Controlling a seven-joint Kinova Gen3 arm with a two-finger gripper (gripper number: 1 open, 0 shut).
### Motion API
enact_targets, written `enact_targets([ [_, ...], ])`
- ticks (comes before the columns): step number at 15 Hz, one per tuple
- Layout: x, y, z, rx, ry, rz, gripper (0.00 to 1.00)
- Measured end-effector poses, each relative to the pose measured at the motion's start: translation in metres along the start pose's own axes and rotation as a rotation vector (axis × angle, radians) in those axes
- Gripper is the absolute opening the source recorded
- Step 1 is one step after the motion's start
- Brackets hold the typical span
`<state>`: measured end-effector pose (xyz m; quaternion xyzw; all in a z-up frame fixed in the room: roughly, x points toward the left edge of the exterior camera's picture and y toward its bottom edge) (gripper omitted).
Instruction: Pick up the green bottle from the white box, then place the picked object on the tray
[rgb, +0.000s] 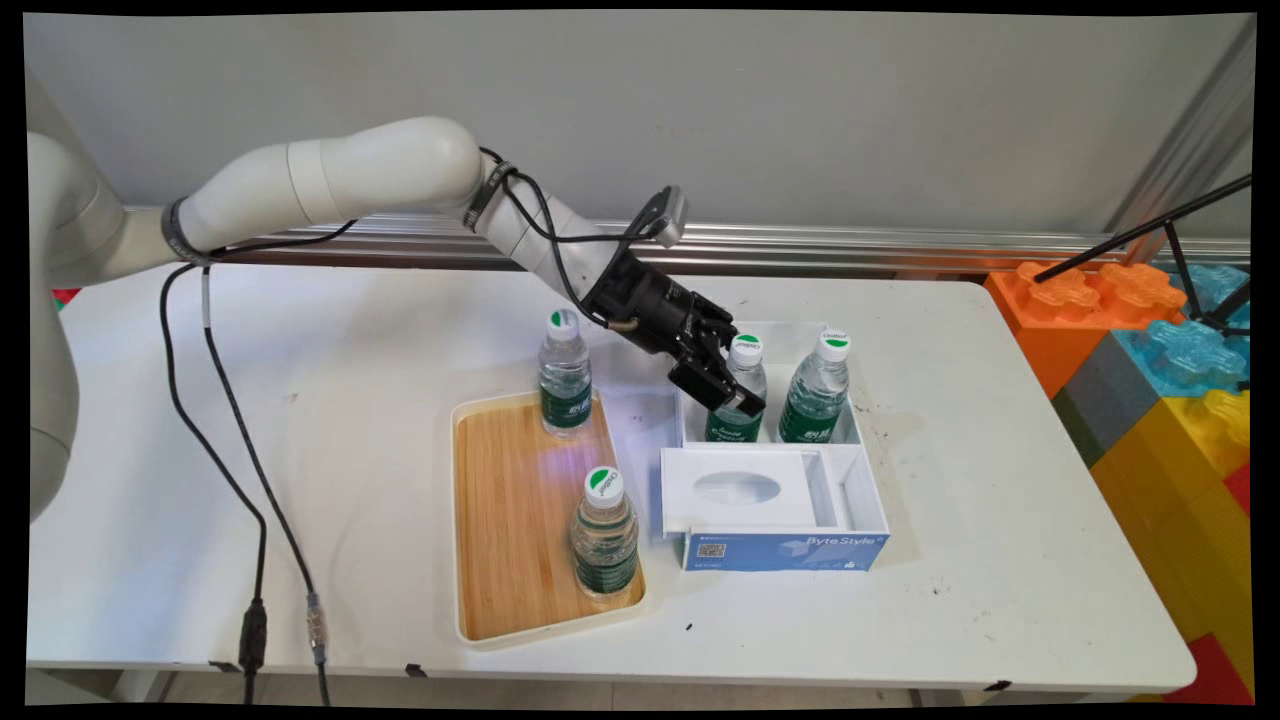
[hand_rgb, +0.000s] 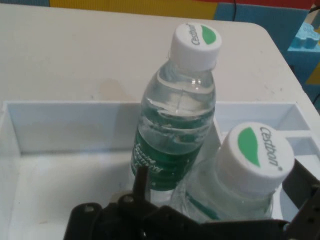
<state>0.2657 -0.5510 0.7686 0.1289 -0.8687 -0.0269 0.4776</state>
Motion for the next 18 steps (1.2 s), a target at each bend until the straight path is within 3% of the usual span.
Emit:
enact_targets([
  [13, -0.008, -0.005, 0.017, -0.002, -0.017, -0.014, 1.0],
  [14, -0.009, -0.005, 0.018, -0.001, -0.015, -0.014, 0.0],
  [18, -0.009, -0.006, 0.022, -0.002, -0.008, -0.012, 0.0],
])
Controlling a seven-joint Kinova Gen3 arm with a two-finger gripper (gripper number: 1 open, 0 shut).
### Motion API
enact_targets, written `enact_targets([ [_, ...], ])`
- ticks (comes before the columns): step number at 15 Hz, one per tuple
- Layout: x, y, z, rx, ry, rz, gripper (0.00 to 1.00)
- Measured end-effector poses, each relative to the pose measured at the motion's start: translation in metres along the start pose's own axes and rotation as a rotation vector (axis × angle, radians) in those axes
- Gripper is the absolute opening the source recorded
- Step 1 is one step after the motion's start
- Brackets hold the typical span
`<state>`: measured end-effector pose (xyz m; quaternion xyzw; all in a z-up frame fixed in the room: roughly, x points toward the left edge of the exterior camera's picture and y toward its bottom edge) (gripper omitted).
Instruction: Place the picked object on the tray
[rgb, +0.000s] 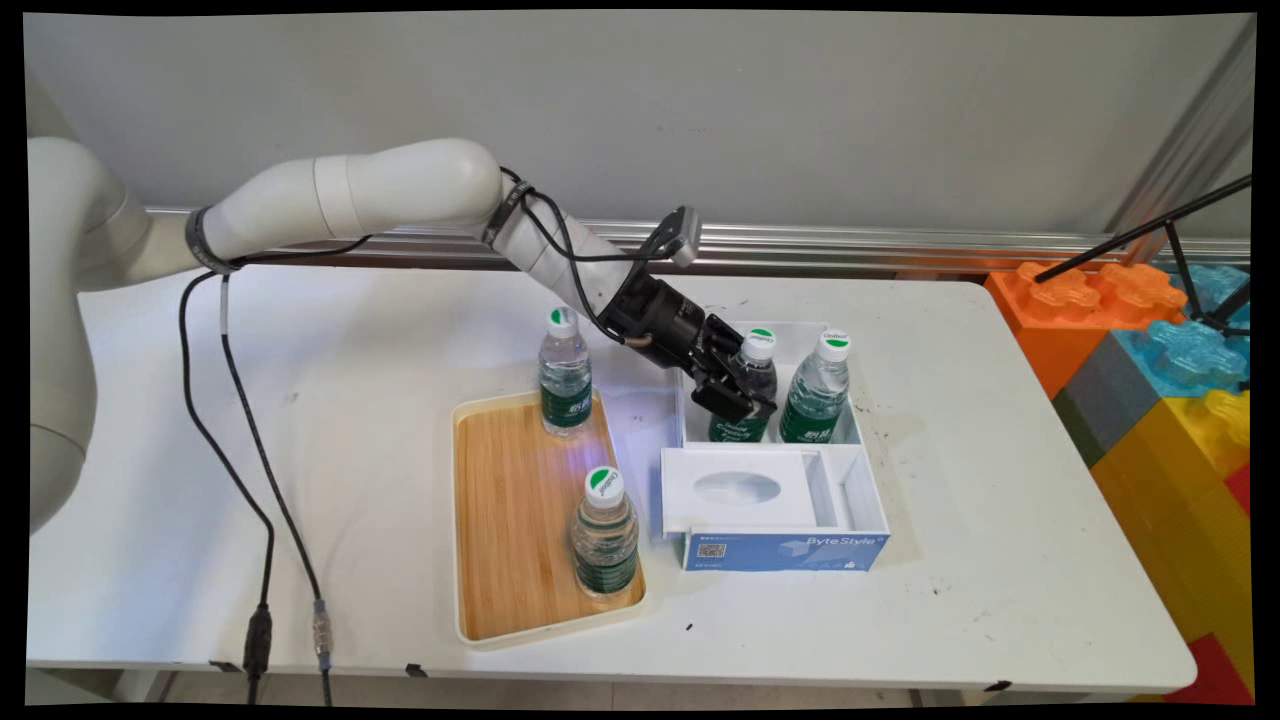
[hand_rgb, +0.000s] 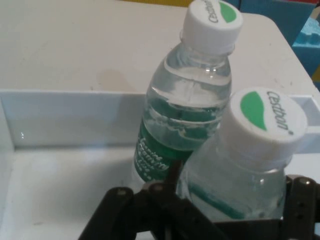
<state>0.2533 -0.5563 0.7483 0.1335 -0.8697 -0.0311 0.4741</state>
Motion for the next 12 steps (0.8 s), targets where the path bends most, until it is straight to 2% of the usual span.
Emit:
enact_targets([
  [6, 0.001, 0.001, 0.002, -0.004, 0.01, -0.012, 0.0],
  [12, 0.013, 0.006, -0.009, 0.003, 0.038, -0.024, 0.0],
])
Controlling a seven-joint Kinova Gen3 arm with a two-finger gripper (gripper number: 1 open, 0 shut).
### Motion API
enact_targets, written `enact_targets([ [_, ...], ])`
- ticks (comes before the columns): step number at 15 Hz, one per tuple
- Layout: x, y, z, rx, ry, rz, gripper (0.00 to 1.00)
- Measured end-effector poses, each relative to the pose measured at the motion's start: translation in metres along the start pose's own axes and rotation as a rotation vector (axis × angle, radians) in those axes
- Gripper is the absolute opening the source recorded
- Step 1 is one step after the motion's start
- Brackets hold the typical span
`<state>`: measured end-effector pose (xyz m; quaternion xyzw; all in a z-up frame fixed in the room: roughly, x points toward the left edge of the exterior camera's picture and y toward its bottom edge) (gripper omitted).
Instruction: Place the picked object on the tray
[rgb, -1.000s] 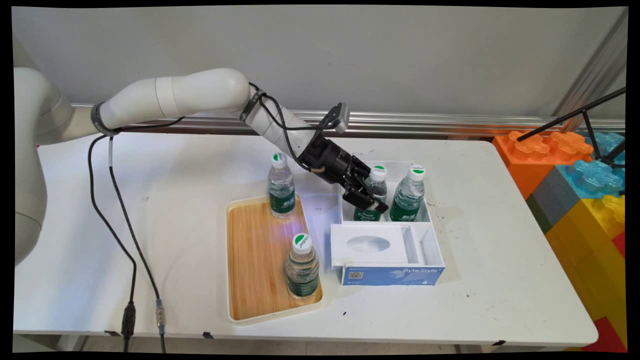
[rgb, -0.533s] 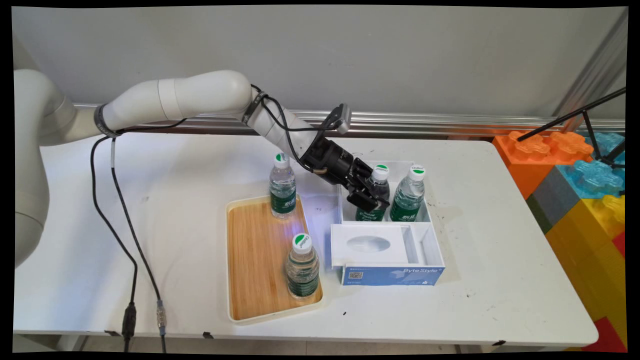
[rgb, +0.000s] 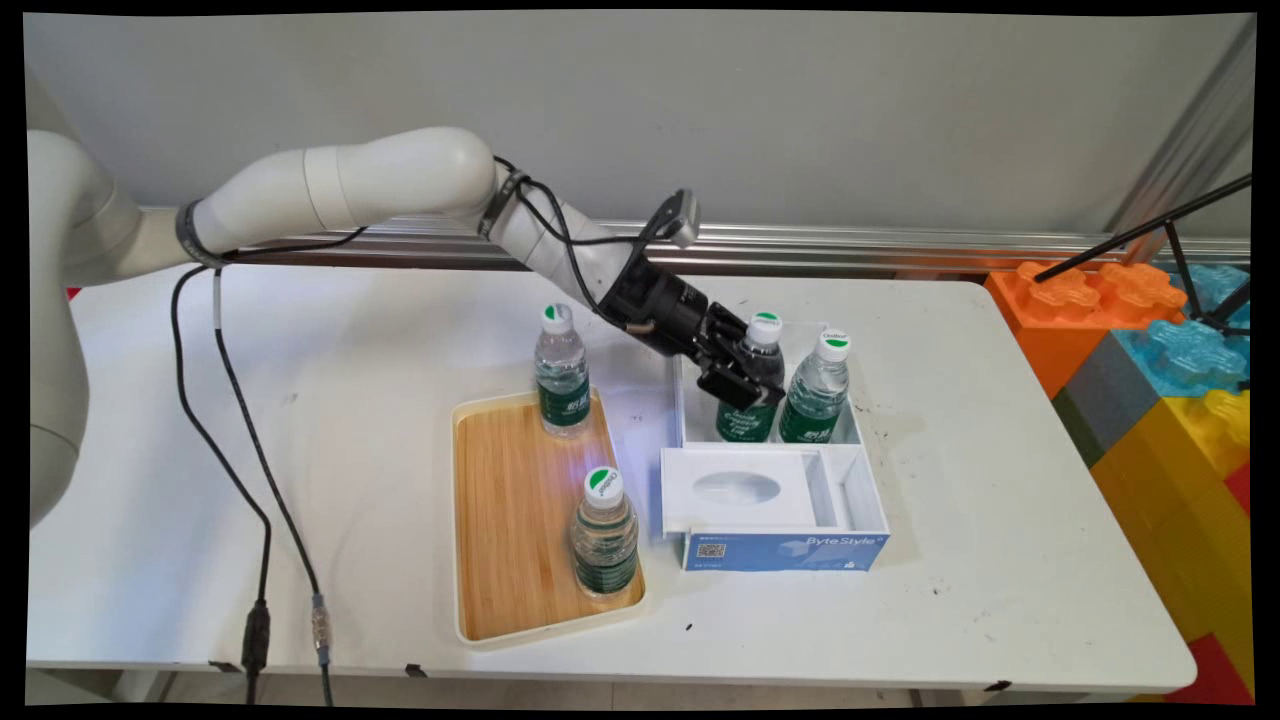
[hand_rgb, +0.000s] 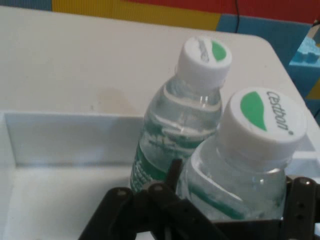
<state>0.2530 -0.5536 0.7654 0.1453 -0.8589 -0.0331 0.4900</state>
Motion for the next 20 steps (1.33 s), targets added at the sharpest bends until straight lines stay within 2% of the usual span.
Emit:
enact_targets([
  [8, 0.031, 0.008, -0.026, 0.011, 0.051, -0.006, 0.0],
  [14, 0.066, 0.02, -0.062, 0.022, 0.114, -0.026, 0.0],
  [20, 0.084, 0.032, -0.097, 0.036, 0.164, -0.061, 0.0],
])
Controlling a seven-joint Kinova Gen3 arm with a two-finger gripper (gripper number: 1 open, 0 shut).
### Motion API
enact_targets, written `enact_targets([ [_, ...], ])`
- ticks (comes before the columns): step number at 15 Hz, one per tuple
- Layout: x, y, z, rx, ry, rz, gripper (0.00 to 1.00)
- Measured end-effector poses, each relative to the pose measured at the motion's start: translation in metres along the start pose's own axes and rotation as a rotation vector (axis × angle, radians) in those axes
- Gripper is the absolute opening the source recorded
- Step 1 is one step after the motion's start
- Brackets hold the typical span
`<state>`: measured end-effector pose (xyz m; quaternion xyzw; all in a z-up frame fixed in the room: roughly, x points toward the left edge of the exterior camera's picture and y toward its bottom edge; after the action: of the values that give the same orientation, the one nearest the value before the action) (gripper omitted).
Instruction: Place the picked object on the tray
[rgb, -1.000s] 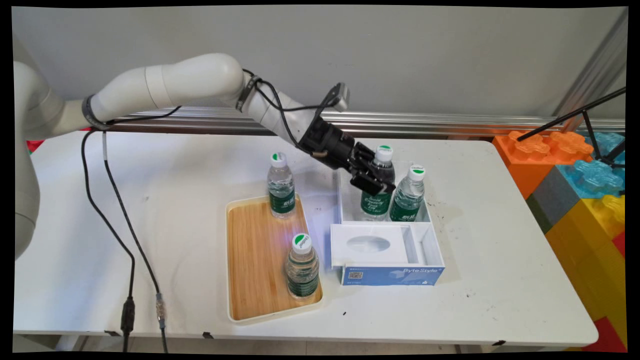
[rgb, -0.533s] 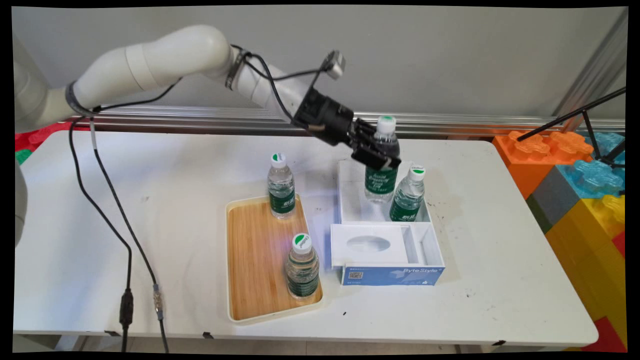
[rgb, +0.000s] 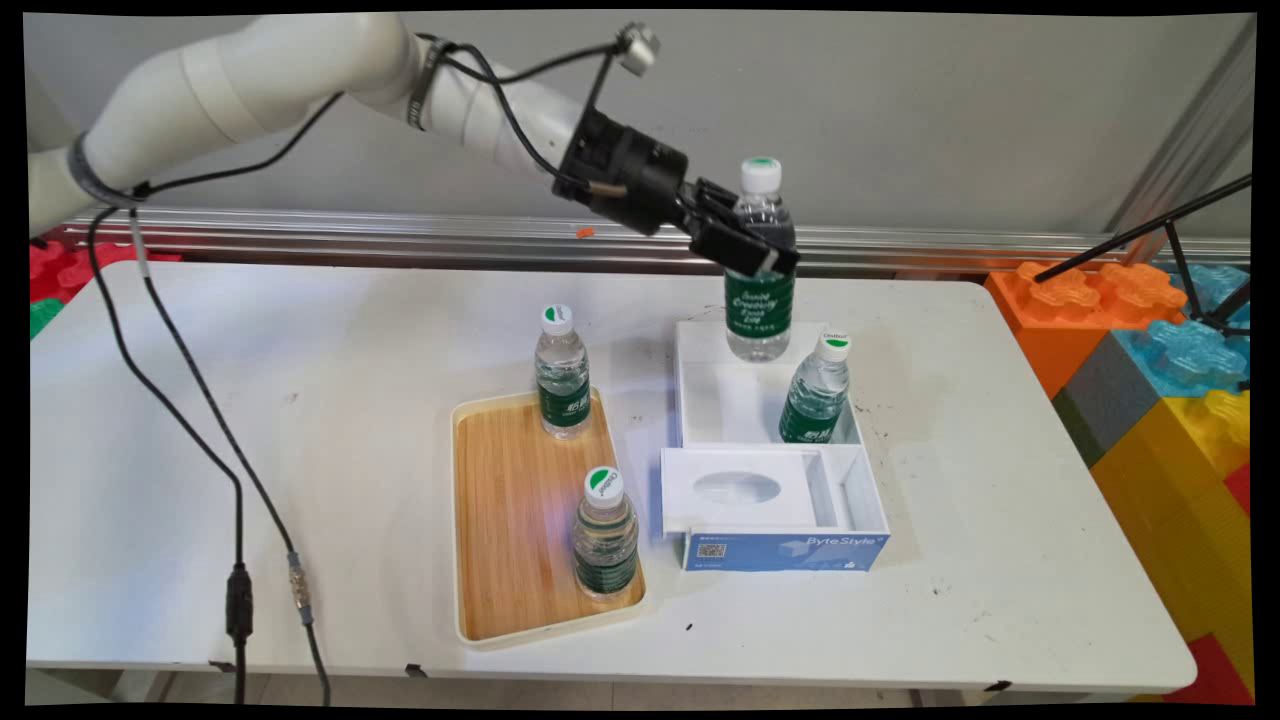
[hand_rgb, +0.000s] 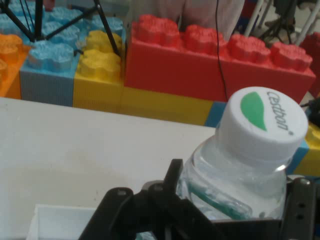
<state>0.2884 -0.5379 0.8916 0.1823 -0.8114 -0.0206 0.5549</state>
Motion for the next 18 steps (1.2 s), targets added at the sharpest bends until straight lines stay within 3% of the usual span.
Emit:
enact_targets([
  [6, -0.008, 0.014, -0.032, -0.002, 0.009, -0.021, 0.0],
  [18, -0.053, 0.039, -0.08, -0.033, -0.055, -0.029, 0.0],
])
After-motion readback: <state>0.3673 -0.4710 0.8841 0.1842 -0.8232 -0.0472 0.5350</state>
